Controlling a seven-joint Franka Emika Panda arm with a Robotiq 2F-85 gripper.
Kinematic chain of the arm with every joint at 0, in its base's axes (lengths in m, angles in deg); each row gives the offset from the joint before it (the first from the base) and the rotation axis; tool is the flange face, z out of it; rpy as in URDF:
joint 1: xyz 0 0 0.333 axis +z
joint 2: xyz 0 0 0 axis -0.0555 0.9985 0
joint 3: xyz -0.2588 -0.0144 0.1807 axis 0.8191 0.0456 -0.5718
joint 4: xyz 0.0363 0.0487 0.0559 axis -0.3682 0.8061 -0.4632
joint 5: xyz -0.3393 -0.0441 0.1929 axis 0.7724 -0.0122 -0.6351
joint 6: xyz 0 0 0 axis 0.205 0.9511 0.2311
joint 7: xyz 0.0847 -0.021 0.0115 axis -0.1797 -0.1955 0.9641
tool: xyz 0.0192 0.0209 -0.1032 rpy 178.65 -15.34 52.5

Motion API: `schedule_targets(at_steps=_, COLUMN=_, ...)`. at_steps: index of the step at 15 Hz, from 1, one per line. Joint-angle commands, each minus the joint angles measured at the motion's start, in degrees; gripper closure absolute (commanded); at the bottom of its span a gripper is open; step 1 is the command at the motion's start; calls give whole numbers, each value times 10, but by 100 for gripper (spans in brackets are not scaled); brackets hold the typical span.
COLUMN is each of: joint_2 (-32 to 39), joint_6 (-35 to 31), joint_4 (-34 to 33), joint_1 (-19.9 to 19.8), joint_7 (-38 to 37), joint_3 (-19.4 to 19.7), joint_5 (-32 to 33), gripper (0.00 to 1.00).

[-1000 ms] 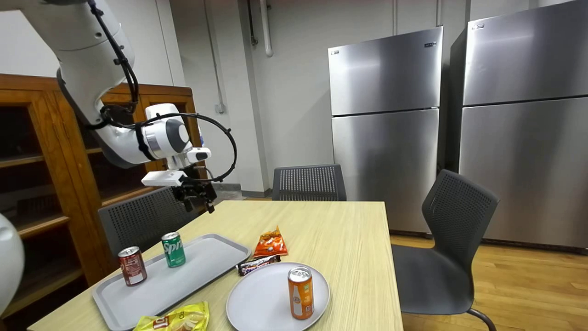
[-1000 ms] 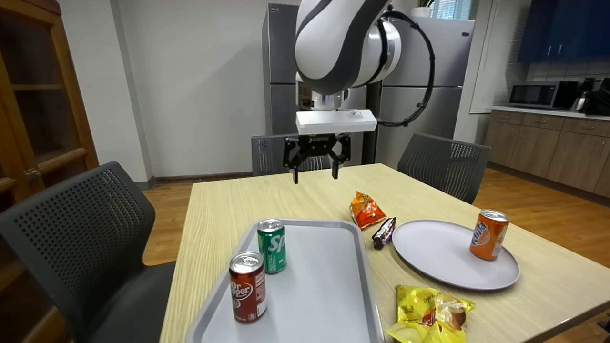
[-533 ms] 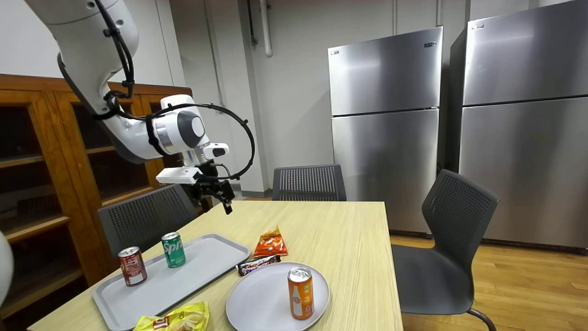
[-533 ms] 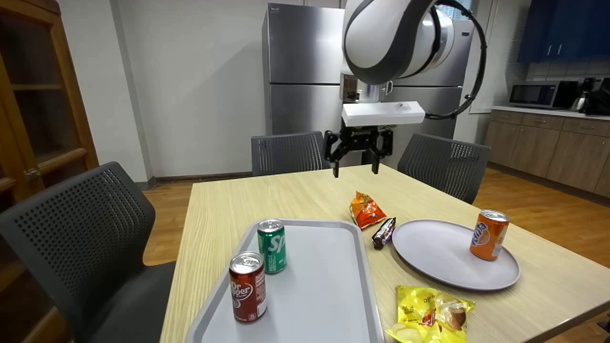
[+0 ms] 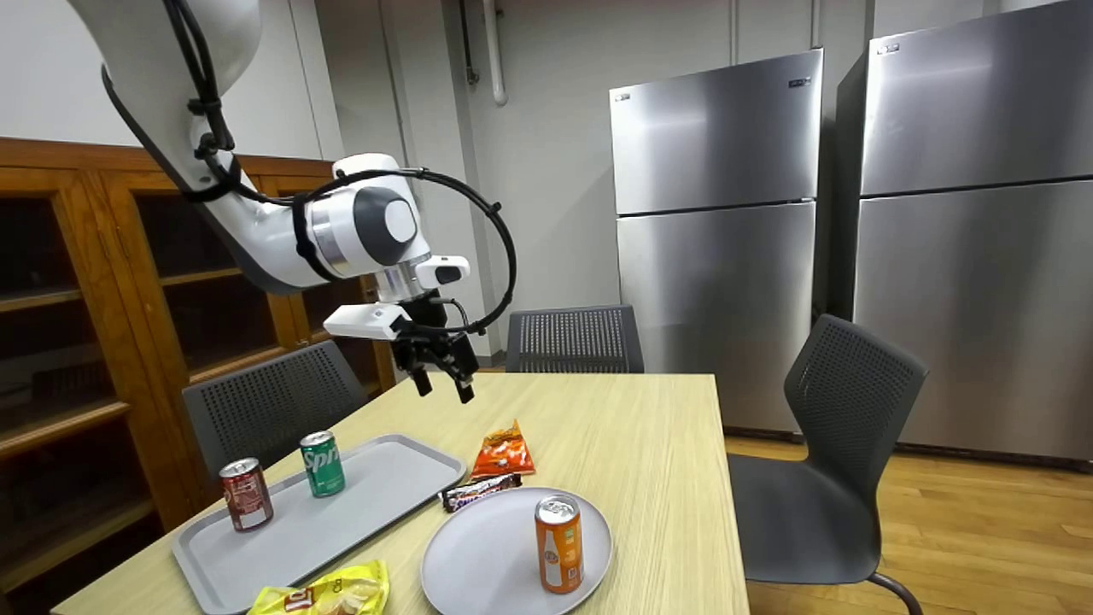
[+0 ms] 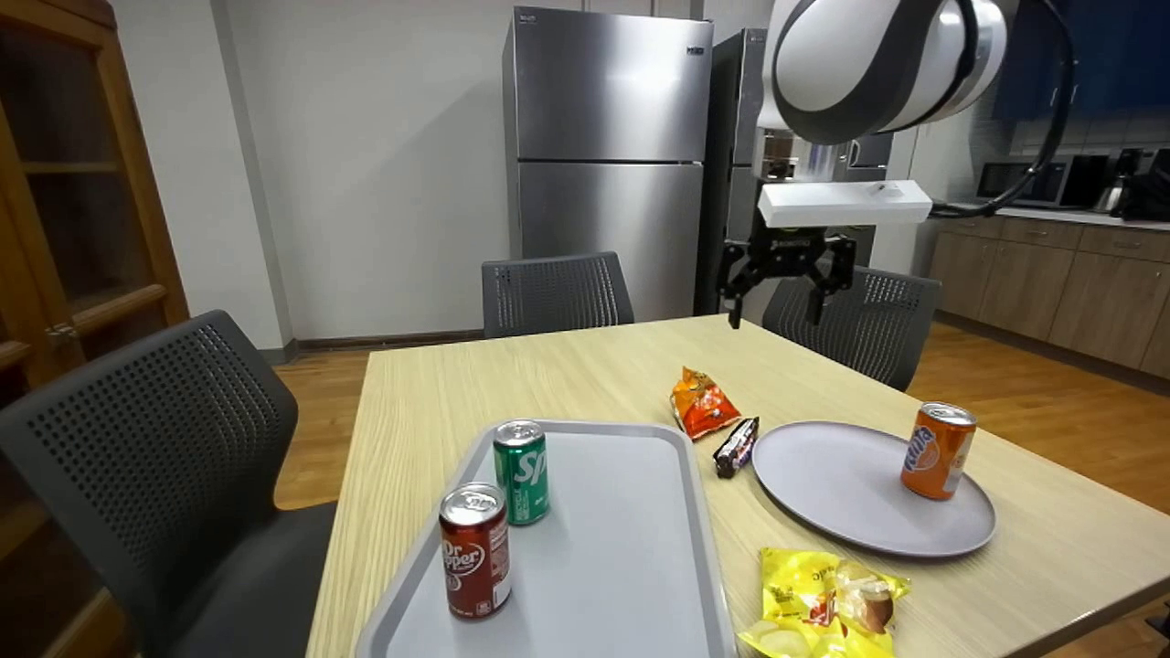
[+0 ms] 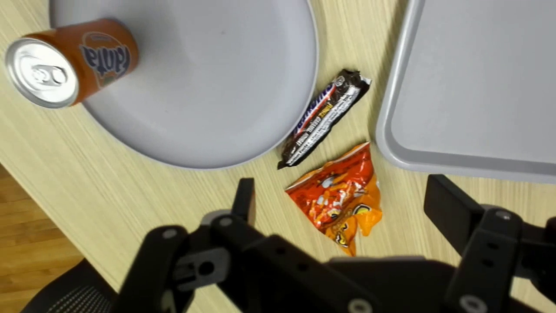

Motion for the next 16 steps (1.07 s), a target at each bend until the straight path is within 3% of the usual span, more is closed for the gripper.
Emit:
schedule_targets(at_steps=1, joint_2=-55, joint_6=-10, joint_4=54, joint_1=-36, joint_7=13, joint_3=3, joint_5=10, gripper=0)
schedule_targets(at_steps=10, joint_2=-92, joint_6=-15, joint_4=112, joint_1=-111, joint_7=11, joint_3=24, joint_5=13, gripper=0)
schedule_targets(at_steps=16, joint_2=-68, joint_6=-24, joint_4=120, joint_1=-145, joint_7=1, joint_3=41, joint_5=10, gripper=0)
